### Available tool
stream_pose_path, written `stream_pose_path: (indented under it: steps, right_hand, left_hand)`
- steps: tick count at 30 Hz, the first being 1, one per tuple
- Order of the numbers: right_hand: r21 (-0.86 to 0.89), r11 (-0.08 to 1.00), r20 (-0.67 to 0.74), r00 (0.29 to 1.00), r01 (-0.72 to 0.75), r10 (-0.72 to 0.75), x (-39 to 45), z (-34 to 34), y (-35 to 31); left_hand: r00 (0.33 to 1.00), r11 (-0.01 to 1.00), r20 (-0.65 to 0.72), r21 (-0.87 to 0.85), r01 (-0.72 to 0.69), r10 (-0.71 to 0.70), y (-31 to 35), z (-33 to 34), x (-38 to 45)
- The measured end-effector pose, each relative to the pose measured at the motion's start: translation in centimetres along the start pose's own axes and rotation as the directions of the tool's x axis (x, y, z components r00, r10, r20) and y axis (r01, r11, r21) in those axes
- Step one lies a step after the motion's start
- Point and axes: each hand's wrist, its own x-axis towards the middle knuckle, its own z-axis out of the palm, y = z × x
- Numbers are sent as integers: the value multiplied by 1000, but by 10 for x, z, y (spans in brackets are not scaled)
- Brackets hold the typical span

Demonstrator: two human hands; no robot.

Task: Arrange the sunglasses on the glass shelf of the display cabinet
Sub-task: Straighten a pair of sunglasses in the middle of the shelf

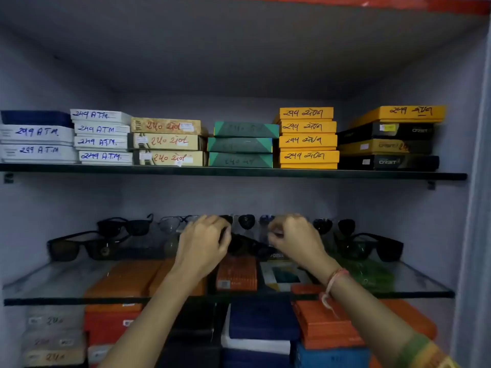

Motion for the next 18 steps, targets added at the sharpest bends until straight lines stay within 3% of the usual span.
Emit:
stream_pose_path:
  steps: [4, 6, 13, 18]
  right_hand:
    - [0, 999, 262, 964, -49, 48, 16, 18, 5]
    - [-13, 999, 302, 952, -47, 49, 24, 30, 10]
    - [63, 997, 120, 992, -49, 41, 34, 23, 39]
    - [222, 967, 129, 987, -125, 98, 36, -13, 55]
  left_hand:
    - [994, 1000, 109, -1, 24, -23, 5, 18, 18]
    - [984, 999, 175, -1, 34, -33, 5, 30, 25]
    - [965, 997, 261, -57, 44, -27, 2, 51, 44]
    - [975, 973, 219, -213, 86, -38, 14, 51, 64]
